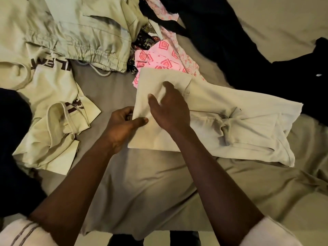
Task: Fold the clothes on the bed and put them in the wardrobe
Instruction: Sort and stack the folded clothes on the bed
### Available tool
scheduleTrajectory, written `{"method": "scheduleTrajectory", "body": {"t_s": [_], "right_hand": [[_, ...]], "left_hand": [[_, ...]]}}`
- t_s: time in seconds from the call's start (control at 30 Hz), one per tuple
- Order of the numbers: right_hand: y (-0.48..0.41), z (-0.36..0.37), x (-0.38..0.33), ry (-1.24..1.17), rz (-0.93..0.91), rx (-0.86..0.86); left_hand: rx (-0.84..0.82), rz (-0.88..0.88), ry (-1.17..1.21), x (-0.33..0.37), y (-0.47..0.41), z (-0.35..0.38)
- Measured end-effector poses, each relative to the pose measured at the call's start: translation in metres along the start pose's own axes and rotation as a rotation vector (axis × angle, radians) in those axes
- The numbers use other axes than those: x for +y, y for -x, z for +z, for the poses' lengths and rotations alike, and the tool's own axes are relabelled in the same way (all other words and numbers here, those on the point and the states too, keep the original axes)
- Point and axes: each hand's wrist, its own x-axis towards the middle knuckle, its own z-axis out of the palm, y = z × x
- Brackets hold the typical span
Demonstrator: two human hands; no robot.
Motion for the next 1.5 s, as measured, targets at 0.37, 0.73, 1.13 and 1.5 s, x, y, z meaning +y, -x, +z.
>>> {"method": "scheduleTrajectory", "body": {"t_s": [0.37, 0.73, 1.13, 1.5], "right_hand": [[-0.035, -0.009, -0.058, 0.107, -0.039, -0.081], [0.018, -0.133, 0.121, -1.254, 0.417, 0.145], [0.026, -0.1, 0.183, -0.263, 0.232, 0.662], [0.038, -0.098, 0.192, -0.665, 0.323, 0.114]], "left_hand": [[-0.078, 0.245, 0.101, 0.03, 0.041, 0.017], [-0.108, 0.456, -0.312, 0.029, 0.089, 0.193], [0.324, 0.204, -0.276, 0.011, 0.04, 0.183], [0.202, 0.24, -0.28, 0.046, 0.054, 0.209]]}}
